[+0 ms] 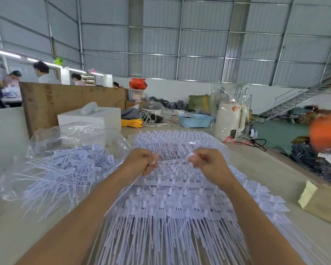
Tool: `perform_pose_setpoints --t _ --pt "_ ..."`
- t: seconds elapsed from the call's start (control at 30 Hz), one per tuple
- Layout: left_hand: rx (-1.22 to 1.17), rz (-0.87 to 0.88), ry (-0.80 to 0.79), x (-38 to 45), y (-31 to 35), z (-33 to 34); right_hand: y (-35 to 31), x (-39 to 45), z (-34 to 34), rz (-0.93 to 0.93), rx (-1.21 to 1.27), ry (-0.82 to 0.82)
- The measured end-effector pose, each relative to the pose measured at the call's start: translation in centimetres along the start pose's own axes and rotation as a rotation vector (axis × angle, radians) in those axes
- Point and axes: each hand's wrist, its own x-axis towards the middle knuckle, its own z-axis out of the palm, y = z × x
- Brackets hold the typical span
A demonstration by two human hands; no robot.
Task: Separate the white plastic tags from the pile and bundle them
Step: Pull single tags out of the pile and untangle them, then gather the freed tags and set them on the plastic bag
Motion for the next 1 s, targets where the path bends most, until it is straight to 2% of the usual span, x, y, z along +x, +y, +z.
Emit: perform_pose_setpoints --t 0.07,0.1,0.2,0.27,0.33,0.43,0.63,0.77,0.9,1.0 --pt "-0.266 0.004 0.025 0.2 0.1 0.0 0.3 -0.1 -0.9 0.104 0.357 0.121" --pt "-0.329 0.0 0.033 0.2 0.3 0.3 0.3 -0.1 -1.1 0.145 0.499 0.112" --pt "-0.348 -0.041 0.021 0.0 0.6 1.9 0.1 0.0 -1.0 0.217 0.849 -0.069" --pt "-0.36 -0.056 -0.024 -0.2 0.6 2.7 -0.3 -0.1 -0.5 0.221 0.951 -0.233" --pt "-0.406 -0.058 -0.106 -0.6 0.9 3.4 -0.5 -0.2 0.3 0.185 0.83 -0.332" --pt "-0.389 -0.064 -0.179 -0.9 1.3 3.8 -0.5 -0.2 1.4 0.167 0.602 -0.309" --pt "-0.186 0.049 -0.078 -1.0 0.1 4.1 0.1 -0.3 1.7 0.289 0.584 -0.164" --pt "-0.204 0.101 0.03 -1.0 0.1 3.8 0.3 -0.6 1.6 0.33 0.458 -0.222" --pt "-0.195 0.053 -0.02 -1.3 0.0 4.1 0.1 -0.8 1.6 0.277 0.401 -0.267" --pt "-0.044 0.061 -0.039 -1.5 -0.1 4.3 0.0 -0.9 1.8 0.238 0.286 -0.317"
